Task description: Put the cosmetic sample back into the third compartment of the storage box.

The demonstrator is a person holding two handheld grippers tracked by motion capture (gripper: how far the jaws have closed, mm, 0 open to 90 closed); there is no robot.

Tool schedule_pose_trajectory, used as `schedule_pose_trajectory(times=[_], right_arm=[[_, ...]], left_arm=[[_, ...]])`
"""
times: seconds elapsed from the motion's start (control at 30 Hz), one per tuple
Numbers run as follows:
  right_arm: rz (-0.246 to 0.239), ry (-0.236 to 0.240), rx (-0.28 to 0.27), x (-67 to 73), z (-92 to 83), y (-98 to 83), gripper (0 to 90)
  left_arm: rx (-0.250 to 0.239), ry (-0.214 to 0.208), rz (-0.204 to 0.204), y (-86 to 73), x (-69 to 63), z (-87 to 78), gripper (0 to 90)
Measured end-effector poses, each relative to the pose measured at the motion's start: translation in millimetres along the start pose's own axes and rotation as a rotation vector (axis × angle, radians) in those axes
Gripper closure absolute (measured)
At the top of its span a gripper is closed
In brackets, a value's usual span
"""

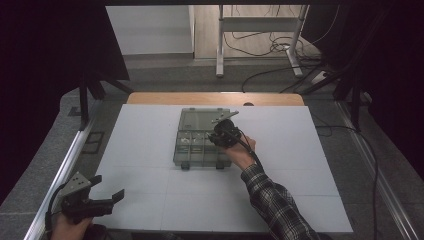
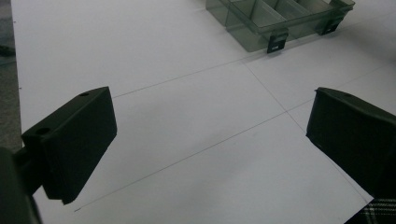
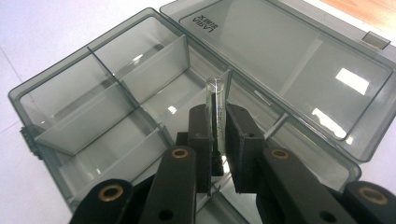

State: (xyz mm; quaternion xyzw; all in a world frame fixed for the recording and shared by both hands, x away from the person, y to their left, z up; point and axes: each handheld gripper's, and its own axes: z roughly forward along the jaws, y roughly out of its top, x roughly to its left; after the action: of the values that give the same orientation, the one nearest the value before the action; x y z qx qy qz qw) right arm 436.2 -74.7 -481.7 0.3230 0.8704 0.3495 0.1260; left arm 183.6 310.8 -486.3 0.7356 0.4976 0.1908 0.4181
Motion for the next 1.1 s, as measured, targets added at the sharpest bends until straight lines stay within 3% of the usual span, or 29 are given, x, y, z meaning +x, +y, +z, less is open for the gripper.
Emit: schedule_pose_trajectory(times=[0.3,0.4,0.83,1.1], right_arm=[[-0.001,-0.005,0.011,-3.7,8.2,-0.8,79.5],[0.003,-0.003,0.009,-4.3,9.3,-1.5,73.2],[-0.015,0.008,0.016,-0.9,6.8,-0.9,61.1],[0.004,0.009,-0.008,-0.2,-0.3,0.1,51.0]], left_arm=[[0.002,0.001,0.005,0.1,-0.4,0.1,2.0],[0.003,0.001,0.008,0.1,-0.5,0.1,2.0],[0.0,0.0,0.009,0.0,-0.5,-0.1,2.0],[-0.001,-0.002,0.006,-0.1,-0.3,-0.3,2.0]])
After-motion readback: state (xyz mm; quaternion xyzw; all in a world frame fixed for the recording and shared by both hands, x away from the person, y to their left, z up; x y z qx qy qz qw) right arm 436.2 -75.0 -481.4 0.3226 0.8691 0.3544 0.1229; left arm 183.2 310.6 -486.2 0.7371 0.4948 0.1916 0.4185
